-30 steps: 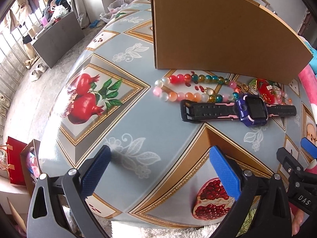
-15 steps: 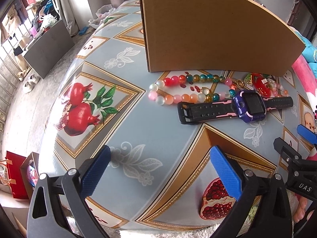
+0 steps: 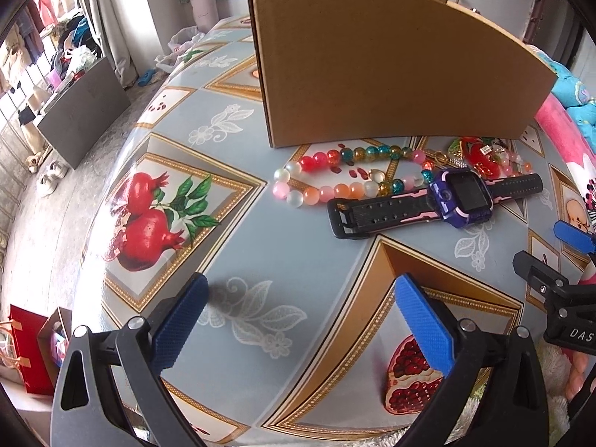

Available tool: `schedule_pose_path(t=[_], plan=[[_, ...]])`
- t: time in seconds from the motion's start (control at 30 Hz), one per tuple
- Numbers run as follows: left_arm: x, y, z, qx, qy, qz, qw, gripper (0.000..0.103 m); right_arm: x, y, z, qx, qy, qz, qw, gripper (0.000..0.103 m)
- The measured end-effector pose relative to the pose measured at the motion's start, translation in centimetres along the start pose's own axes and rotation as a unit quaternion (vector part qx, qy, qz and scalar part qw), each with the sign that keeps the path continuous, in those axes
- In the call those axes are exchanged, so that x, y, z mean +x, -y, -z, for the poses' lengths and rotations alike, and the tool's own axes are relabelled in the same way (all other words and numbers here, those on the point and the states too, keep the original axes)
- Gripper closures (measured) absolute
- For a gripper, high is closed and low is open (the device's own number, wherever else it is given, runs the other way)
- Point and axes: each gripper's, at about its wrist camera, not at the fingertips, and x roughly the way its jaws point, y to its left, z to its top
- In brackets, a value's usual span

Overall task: Organize jewelry
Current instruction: 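Lower the left gripper onto the black watch strap and close it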

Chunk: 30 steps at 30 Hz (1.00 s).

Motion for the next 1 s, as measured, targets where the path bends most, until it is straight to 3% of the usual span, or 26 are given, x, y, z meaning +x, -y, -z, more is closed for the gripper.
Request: schedule_pose_path(t=[0.07, 0.23, 0.43, 0.57, 0.7, 0.87, 1.0], plan=[[-0.5, 0.0, 0.1, 0.005, 0.021, 0.013, 0.9997, 0.006, -0.1, 0.1, 0.1, 0.001, 0.001, -0.004, 1.0, 0.007], [-1.8, 0.0, -0.3, -0.003, 0.051, 0.075, 0.9959, 0.026, -0.1, 0.3, 0.0, 0.002, 0.005, -0.009, 1.0, 0.007], [-0.8, -0.1, -1.3, -0.028, 0.041, 0.116, 0.992, 0.051, 0.0, 0.4, -0.2, -0.002, 0.005, -0.012, 1.0, 0.007], [-0.2, -1.1, -2.1, -0.052, 0.031, 0.135, 0.989, 0.06, 0.0, 0.3, -0.2, -0.004, 0.005, -0.013, 1.0, 0.007], [0.1, -1.4, -2.3, -0.055, 0.027, 0.145, 0.9875, 0.075, 0.0, 0.5, -0.3, -0.002, 0.006, -0.017, 1.0, 0.007], [0.0, -0.9, -2.2, -0.041, 0.031, 0.126, 0.9907, 0.085, -0.4, 1.7, -0.5, 0.02, 0.012, -0.042, 0.999, 0.009], [0.0, -0.5, -2.0, -0.024, 0.037, 0.107, 0.9933, 0.088, -0.8, 3.7, -1.0, 0.048, 0.024, -0.052, 0.997, 0.02]])
